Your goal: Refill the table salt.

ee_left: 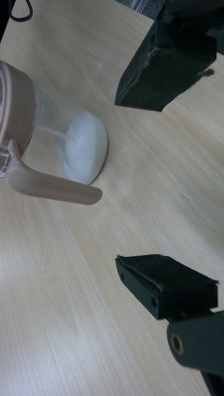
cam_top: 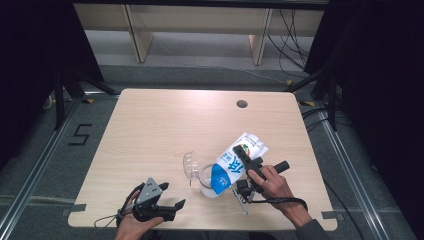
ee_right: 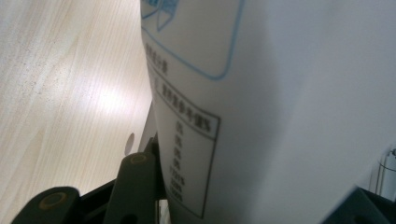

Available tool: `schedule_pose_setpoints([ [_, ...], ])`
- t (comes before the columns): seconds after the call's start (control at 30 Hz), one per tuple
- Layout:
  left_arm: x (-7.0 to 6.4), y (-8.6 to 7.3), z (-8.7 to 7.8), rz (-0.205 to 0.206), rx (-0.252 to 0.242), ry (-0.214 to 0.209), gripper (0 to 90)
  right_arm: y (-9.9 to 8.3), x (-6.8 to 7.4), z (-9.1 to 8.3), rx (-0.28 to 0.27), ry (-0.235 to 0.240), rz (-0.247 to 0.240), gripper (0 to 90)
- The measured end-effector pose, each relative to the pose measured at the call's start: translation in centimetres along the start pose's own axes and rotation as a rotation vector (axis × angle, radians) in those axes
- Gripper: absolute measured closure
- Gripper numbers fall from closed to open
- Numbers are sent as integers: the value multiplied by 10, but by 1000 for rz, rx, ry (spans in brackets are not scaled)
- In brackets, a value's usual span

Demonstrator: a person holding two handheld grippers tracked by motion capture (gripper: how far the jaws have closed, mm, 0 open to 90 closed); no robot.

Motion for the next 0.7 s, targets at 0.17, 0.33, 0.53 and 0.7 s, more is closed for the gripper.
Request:
schedule_pose_setpoints([
  [0.17, 0, 0, 0, -7, -2, 4, 184, 0, -5, 1, -12, -17, -36, 576],
  [0.33, 0, 0, 0, -5, -3, -1, 184, -1, -2, 0, 10, 2, 1, 580],
  [0.53, 0, 0, 0, -2, -4, 2, 184, 0, -5, 1, -16, -29, -30, 585],
  [0.7, 0, 0, 0, 2, 3, 3, 184, -1, -3, 0, 8, -4, 5, 586],
])
Point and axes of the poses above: each handheld gripper's, and its own axes: z roughly forward along the jaws, y roughly out of its top, x roughly to its left, the point moved 1 cm from there along z, roughly forward along the jaws, and after that the axes turned 11 degrees about x, right-handed, at the moved point
